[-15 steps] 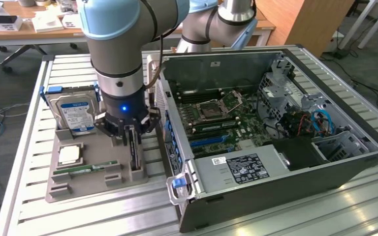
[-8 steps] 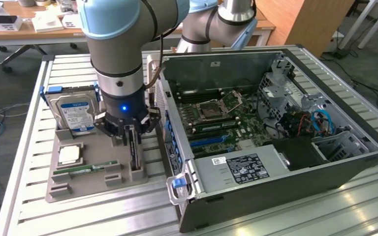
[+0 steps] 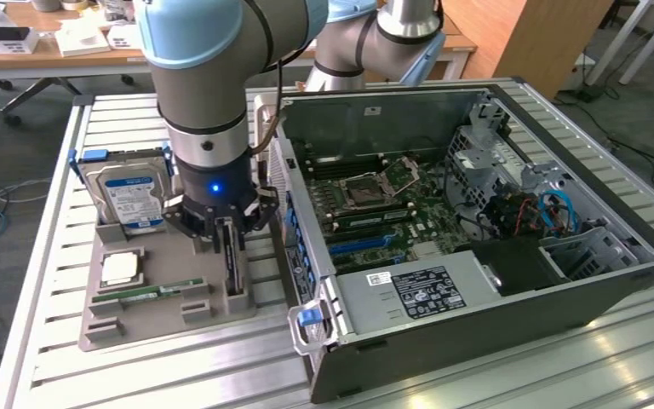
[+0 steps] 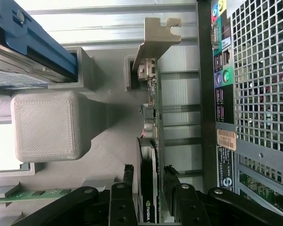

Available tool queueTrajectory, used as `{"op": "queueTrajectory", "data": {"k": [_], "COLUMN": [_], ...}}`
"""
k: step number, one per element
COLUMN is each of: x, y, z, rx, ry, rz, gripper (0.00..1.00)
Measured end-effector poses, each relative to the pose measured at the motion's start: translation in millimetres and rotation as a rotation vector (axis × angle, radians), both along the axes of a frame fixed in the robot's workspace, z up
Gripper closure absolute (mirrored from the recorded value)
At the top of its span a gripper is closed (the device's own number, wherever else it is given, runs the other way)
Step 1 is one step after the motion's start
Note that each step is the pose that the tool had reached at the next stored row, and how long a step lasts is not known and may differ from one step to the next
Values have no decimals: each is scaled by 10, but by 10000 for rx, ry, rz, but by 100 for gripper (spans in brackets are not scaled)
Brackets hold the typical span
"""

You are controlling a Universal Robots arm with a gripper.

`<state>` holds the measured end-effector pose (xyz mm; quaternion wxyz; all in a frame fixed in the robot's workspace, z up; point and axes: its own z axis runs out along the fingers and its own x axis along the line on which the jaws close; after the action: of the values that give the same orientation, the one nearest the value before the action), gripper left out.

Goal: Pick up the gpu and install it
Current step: 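Pick up the gpu and move the gpu toward the slot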

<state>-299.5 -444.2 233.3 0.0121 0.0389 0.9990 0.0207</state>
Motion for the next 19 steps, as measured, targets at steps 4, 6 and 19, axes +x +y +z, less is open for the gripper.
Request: {"op": "queueTrajectory", "data": {"k": [4,6,19], "x": [9,11,10], "y": [-3,-5,-8], "z": [0,0,-3], "rx": [-1,-1,-5], "ry": [1,1,1], "rz": [-36,-53,-227], "gripper": [61,61,61]}}
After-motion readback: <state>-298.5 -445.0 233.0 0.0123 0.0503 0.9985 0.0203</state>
